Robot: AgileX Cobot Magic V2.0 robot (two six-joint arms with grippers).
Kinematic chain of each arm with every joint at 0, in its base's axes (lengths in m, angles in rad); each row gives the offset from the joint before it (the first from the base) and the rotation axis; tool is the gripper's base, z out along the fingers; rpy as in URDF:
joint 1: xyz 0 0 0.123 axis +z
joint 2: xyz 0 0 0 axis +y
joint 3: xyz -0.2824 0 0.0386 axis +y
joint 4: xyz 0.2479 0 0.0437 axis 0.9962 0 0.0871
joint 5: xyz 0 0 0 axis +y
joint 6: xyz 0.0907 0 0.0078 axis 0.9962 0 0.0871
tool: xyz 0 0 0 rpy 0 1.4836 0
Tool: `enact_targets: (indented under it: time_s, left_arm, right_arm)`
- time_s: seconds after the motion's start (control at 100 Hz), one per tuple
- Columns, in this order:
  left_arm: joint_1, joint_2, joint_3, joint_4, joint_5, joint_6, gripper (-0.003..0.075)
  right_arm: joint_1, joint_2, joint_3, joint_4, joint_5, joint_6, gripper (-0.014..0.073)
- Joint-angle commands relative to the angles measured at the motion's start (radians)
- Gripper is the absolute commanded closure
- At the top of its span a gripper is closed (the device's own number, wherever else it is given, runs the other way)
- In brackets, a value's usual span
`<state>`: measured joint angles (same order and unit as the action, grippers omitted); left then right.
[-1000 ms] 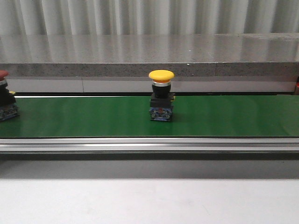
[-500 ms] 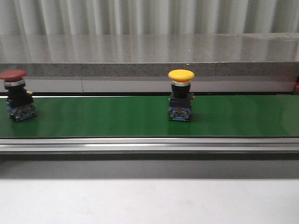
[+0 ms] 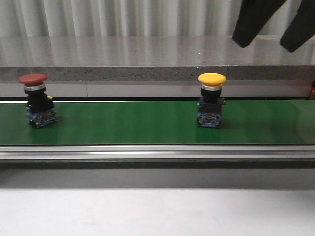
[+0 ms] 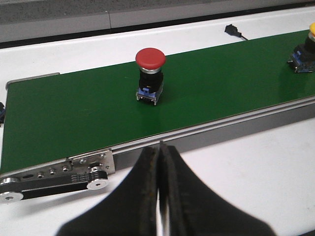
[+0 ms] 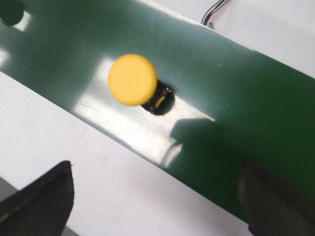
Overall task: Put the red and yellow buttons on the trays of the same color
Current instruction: 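Lower the right gripper onto the yellow button at the belt end and grasp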
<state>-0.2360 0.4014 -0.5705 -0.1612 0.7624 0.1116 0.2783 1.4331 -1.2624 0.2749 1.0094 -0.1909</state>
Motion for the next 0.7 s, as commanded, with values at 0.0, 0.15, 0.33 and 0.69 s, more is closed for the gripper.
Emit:
enact_targets:
  time_s: [0.0,0.15,0.33,0.69]
  left_arm:
    - [-0.008,0.008,-0.025,-0.018,-0.073,0.002,0.0740]
    - [-0.008,0.008,-0.025,-0.018,-0.073,0.002,0.0740]
    - [-0.008,0.008,-0.025,-0.018,-0.073,0.002,0.0740]
    - [-0.008,0.008,-0.025,-0.018,-0.073,0.002,0.0740]
  right_arm:
    - [0.017,0.030,-0.068,0.021,-0.028,-0.019,-0.0071]
    - [0.025,0.120,-0.102,0.019,-0.073,-0.045,-0.0071]
    - [0.025,0.198,-0.105,0.019,-0.102,-0.097,0.0011]
    - [0.025,0.219,-0.105,0.019,-0.137,-0.101,0.0482]
